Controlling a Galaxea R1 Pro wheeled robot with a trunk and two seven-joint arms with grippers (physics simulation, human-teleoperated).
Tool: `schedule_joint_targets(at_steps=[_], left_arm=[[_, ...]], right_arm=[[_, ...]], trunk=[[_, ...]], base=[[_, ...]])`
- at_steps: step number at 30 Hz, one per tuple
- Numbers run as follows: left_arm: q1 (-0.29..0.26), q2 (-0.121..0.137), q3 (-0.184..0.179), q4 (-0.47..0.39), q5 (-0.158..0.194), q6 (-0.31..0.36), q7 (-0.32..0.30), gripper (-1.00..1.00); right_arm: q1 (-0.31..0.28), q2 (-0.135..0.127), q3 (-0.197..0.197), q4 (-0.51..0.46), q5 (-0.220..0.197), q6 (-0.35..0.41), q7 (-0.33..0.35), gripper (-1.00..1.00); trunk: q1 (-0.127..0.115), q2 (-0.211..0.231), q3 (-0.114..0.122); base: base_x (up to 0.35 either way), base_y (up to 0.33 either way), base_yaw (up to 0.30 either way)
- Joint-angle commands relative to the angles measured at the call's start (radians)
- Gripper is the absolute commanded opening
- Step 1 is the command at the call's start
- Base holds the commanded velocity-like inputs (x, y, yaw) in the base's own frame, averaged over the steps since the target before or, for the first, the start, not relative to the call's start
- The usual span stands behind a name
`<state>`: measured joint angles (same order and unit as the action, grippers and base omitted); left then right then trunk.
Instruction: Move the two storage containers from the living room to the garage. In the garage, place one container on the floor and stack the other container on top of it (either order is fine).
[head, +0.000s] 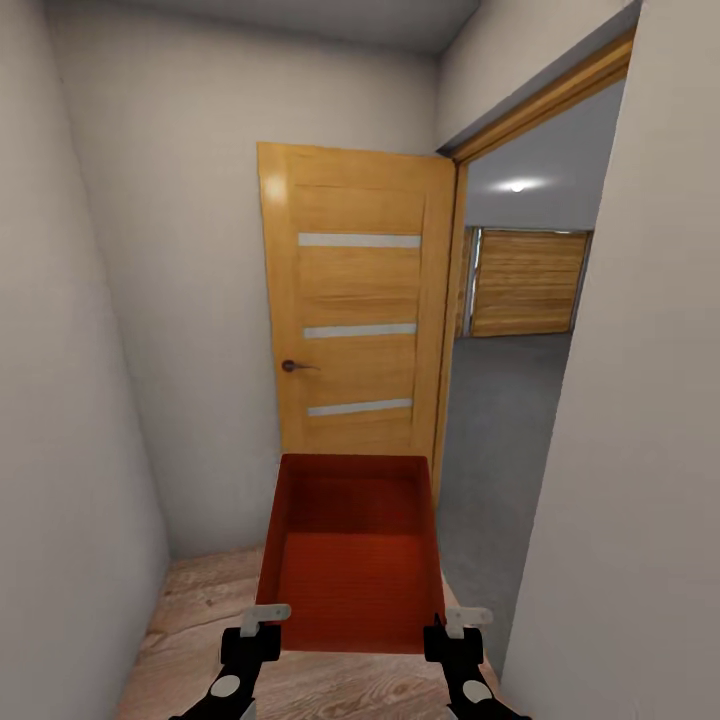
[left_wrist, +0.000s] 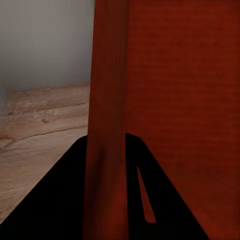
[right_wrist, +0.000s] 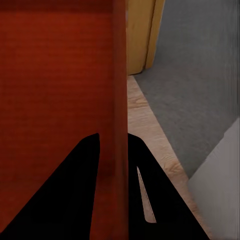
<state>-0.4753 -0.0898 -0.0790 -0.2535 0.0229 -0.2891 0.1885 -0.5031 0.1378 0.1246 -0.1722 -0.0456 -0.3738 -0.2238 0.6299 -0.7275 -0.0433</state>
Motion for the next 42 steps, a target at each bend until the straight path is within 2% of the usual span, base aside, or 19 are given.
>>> schedule_joint_targets(at_steps=[1,13,42], left_arm=[[0.000,0.001,0.009,0.002,0.003,-0.001,0.009,-1.00],[0.000,0.001,0.010,0.002,0.006,0.000,0.009,-1.00],[0.000,0.002,0.010,0.002,0.005,0.001,0.009,-1.00]], right_arm=[[-0.002,0.000,-0.028,-0.046,0.016,-0.030,0.017,-1.00],[-0.002,0.000,-0.028,-0.046,0.016,-0.030,0.017,-1.00],[-0.002,0.000,-0.028,-0.046,0.016,-0.030,0.017,-1.00]], trunk=[[0.000,-0.002,-0.002],[0.000,-0.002,-0.002],[0.000,-0.002,-0.002]], base=[[0.000,0.000,-0.254],[0.034,0.043,-0.248],[0.162,0.275,-0.243]])
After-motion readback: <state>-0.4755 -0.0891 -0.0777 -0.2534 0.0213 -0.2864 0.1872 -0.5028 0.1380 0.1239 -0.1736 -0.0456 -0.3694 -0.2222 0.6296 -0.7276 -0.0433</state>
